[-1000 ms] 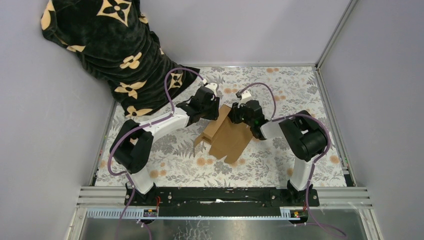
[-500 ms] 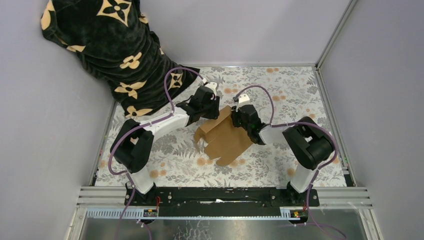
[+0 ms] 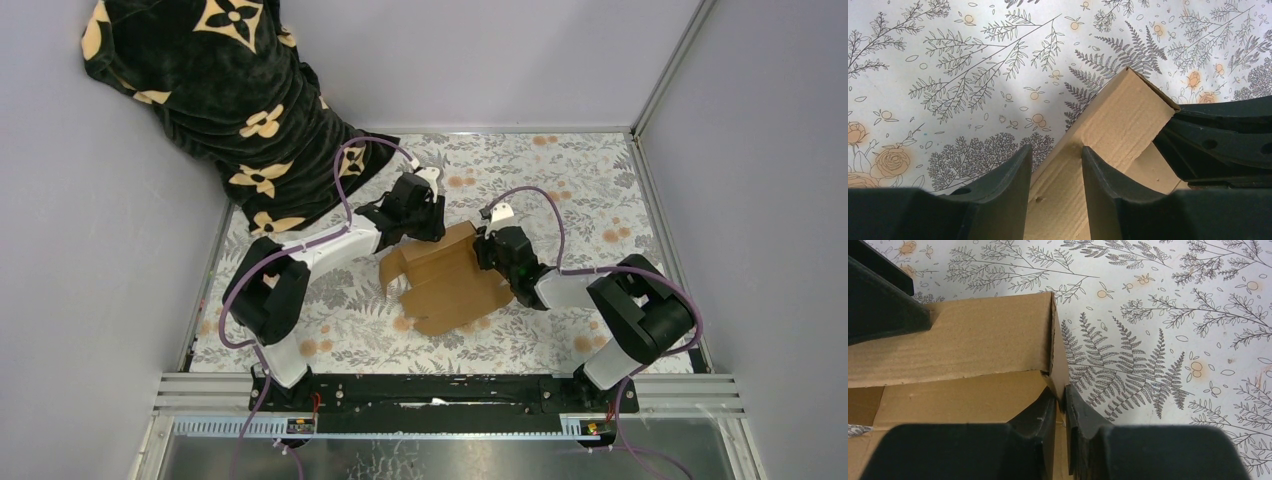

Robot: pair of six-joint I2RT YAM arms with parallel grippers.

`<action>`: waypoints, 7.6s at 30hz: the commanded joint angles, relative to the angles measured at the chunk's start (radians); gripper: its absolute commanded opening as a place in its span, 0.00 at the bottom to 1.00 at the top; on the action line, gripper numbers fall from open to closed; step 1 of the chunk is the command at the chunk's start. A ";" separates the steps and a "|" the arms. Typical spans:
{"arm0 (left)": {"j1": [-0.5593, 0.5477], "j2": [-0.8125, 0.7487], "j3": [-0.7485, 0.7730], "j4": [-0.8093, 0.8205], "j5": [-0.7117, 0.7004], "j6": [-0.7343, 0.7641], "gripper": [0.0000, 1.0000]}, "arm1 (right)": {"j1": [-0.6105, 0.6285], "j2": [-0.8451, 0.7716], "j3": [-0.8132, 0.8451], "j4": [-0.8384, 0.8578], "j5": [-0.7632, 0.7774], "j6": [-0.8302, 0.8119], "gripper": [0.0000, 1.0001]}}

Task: Fold the paper box

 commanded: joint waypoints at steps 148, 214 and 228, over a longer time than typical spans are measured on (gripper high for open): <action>0.100 -0.250 -0.424 0.322 -0.061 -0.323 0.38 | 0.091 0.058 -0.103 0.253 0.368 -0.105 0.07; -0.048 -0.579 -0.676 0.262 -0.069 -0.461 0.40 | 0.109 0.019 -0.079 0.118 0.437 0.003 0.07; -0.162 -0.548 -0.627 0.207 -0.153 -0.474 0.41 | 0.109 -0.012 -0.053 0.070 0.436 0.037 0.06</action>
